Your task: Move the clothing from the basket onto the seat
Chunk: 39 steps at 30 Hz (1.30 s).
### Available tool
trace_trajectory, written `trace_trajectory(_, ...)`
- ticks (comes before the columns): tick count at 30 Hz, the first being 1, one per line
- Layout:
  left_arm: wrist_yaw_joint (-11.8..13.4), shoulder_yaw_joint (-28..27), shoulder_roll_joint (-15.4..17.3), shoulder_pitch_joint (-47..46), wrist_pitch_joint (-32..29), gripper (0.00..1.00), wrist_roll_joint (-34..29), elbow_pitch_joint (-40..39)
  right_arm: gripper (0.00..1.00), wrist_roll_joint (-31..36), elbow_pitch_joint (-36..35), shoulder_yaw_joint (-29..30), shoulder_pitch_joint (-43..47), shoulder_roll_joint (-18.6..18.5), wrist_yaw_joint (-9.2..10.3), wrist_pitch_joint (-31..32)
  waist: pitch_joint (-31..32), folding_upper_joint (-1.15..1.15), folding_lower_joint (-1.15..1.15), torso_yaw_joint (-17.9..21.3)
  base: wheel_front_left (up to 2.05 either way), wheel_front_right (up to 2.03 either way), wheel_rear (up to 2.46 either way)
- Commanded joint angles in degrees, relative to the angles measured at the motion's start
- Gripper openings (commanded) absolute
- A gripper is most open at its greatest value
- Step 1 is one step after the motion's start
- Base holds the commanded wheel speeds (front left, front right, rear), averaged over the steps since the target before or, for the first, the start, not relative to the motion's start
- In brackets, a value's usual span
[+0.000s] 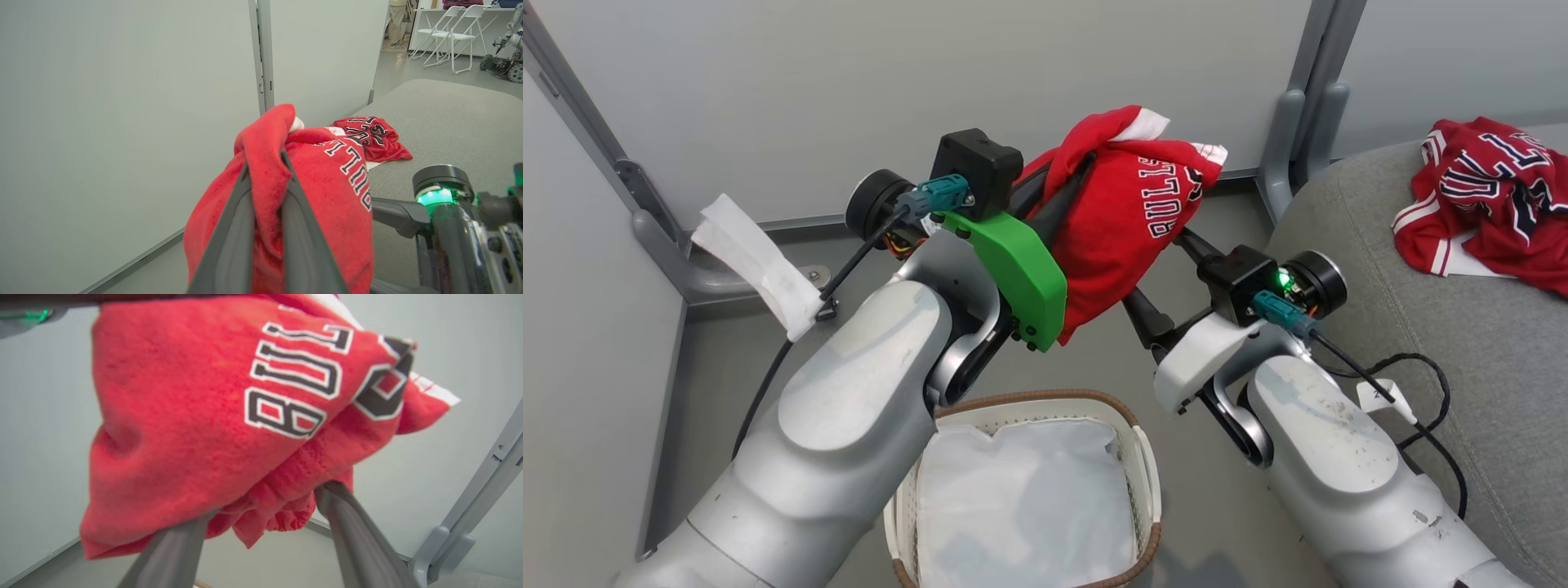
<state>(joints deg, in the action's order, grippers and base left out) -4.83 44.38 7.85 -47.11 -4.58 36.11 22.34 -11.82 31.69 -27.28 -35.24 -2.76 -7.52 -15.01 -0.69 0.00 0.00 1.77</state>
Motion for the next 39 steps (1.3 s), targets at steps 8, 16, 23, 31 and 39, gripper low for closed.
trace_trajectory(8, 0.74, 0.03, 0.66, 2.23, -0.25, 0.0, 1.31, -1.49, 0.45, -3.28, 1.66, -1.95, -3.55, -0.22, 0.06, -0.26, -0.25, 0.0, 0.0, -0.68, 0.0, 0.0, 0.0)
trace_trajectory(16, 1.44, -1.11, 1.95, 3.41, 0.14, 0.0, 2.48, -2.73, 0.0, -3.6, 1.42, -2.17, -4.8, -0.22, 0.06, -0.26, -1.35, 0.0, 0.0, -0.65, 0.0, 0.0, 0.0)
trace_trajectory(23, 1.94, -2.32, 3.44, 4.15, 0.63, 0.01, 3.52, -3.31, 0.0, -1.96, 1.14, -0.33, -4.61, -0.23, 0.06, -0.26, -1.85, 0.0, 0.0, -0.09, 0.0, 0.0, 0.0)
trace_trajectory(31, 2.46, -3.05, 4.75, 5.16, 1.3, 0.46, 4.32, -3.64, 0.0, -0.85, 0.58, 2.36, -3.57, -0.86, 0.07, -0.26, -2.07, 0.0, 0.0, 0.63, 0.0, 0.0, 0.0)
trace_trajectory(39, 2.75, -4.28, 6.27, 7.07, 2.92, 1.0, 5.22, -4.11, 0.0, 0.25, -0.03, 5.41, -3.12, -1.82, 0.06, -0.27, -2.57, 0.0, 0.0, 1.38, 0.0, 0.0, 0.0)
